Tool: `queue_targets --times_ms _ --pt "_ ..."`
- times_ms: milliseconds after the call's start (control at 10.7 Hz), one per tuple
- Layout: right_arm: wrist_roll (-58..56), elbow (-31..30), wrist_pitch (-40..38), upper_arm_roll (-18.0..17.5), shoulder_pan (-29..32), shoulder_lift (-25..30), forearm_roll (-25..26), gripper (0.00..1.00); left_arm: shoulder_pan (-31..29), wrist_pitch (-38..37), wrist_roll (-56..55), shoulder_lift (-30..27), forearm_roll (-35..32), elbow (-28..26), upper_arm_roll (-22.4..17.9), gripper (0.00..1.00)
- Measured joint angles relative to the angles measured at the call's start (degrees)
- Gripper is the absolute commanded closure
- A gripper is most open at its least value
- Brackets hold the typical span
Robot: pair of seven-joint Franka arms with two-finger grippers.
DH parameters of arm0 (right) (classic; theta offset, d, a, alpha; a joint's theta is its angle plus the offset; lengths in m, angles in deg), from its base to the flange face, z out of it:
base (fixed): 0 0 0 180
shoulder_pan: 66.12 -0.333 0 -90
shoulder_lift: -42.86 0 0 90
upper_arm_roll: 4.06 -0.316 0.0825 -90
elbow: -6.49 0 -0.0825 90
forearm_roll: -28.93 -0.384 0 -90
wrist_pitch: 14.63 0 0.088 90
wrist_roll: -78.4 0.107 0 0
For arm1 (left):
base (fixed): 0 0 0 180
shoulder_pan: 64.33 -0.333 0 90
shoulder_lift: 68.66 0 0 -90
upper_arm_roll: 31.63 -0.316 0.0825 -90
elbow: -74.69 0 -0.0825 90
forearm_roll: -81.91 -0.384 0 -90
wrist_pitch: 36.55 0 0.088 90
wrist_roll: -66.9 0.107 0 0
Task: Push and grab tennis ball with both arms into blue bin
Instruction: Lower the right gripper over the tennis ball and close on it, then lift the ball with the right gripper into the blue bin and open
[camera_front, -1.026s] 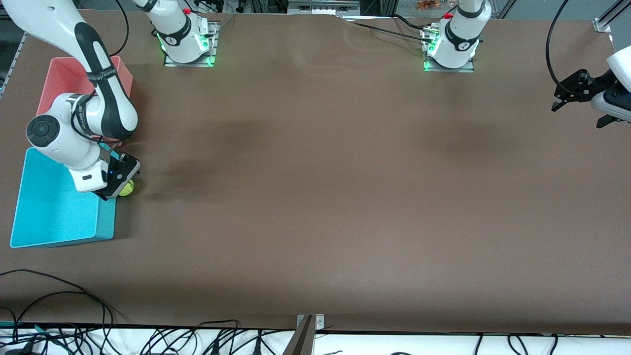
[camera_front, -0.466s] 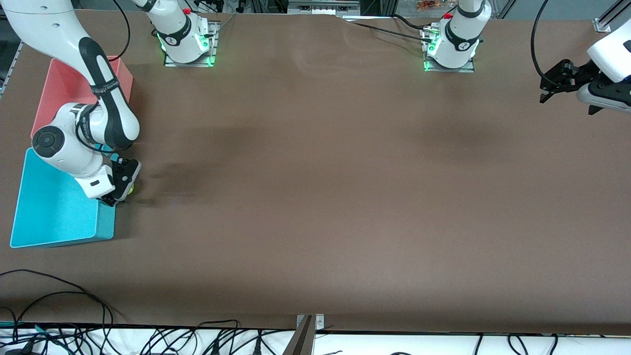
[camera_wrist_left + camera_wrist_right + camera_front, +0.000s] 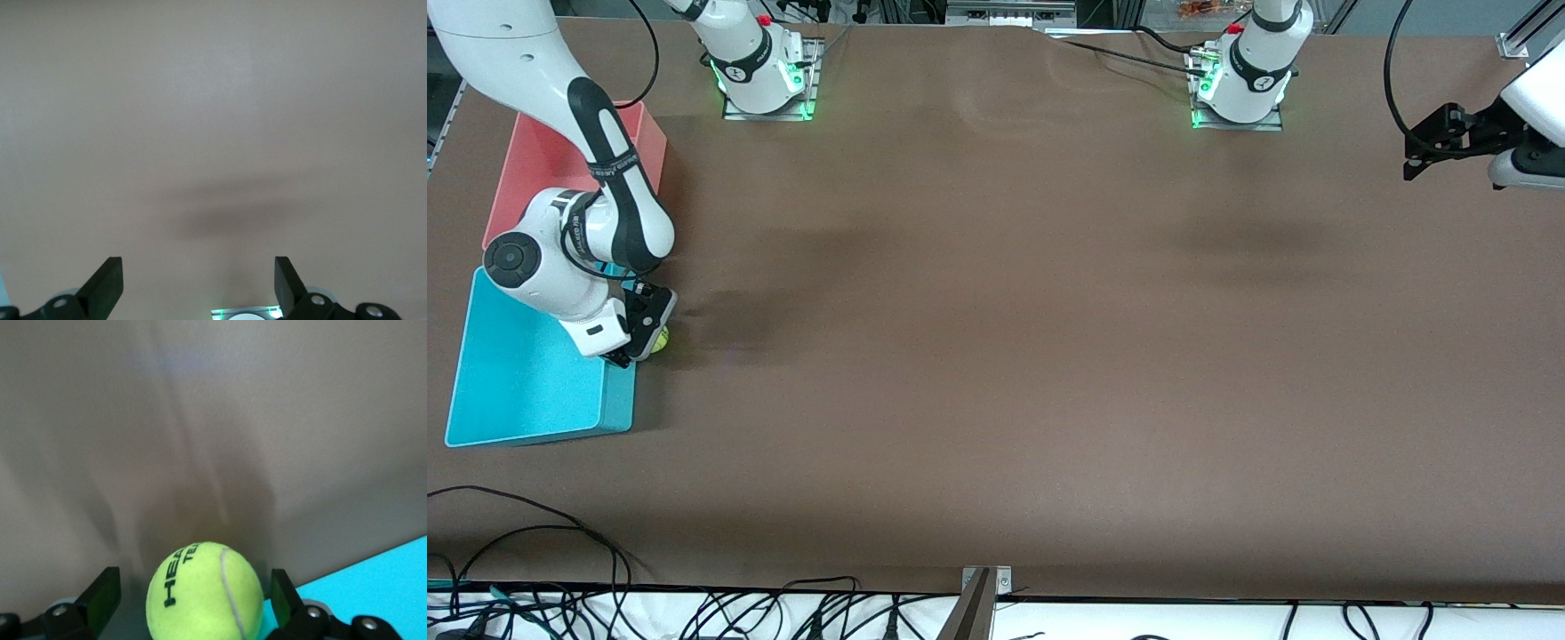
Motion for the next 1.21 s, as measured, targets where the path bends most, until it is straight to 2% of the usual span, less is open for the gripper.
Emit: queue_targets --times_ms 93,187,280,373,466,840,1026,1213 --pt "-1.39 0.0 0.05 0.34 0.0 -0.4 0.0 0.19 0.02 -0.83 -2.1 0.24 0.12 0.79 0.12 0.0" --pt "-2.6 0.0 0.08 0.49 0.0 -0.5 0.0 0.48 0.14 -1.03 -4.38 0.59 0.28 0.99 0.16 0.0" --pt "-3.24 0.0 0.09 0.51 0.0 -0.49 0.0 0.73 0.54 -1.07 -5.96 0.96 0.64 1.11 0.15 0.0" --pt "-3.55 0.0 0.13 0.53 0.0 -0.5 0.0 0.85 1.21 -1.07 -7.3 1.21 0.79 1.22 0.15 0.0" --pt "-3.56 0.02 0.13 0.53 -0.01 -0.41 0.0 0.92 1.65 -1.16 -8.23 1.33 0.8 1.23 0.13 0.0" --pt "-3.56 1.13 0.5 -0.38 -0.98 0.9 0.0 0.92 1.35 -0.14 -8.91 1.54 4.23 0.43 -0.78 0.0" --pt "-0.04 1.92 -1.57 -3.74 -1.34 4.77 -0.25 0.92 1.42 1.43 -8.92 1.01 4.29 -0.95 -0.71 0.0" --pt "7.18 2.25 -7.62 -5.61 -3.07 9.67 -0.24 0.92 1.57 1.63 -8.92 0.68 4.31 -1.27 -0.64 0.0"
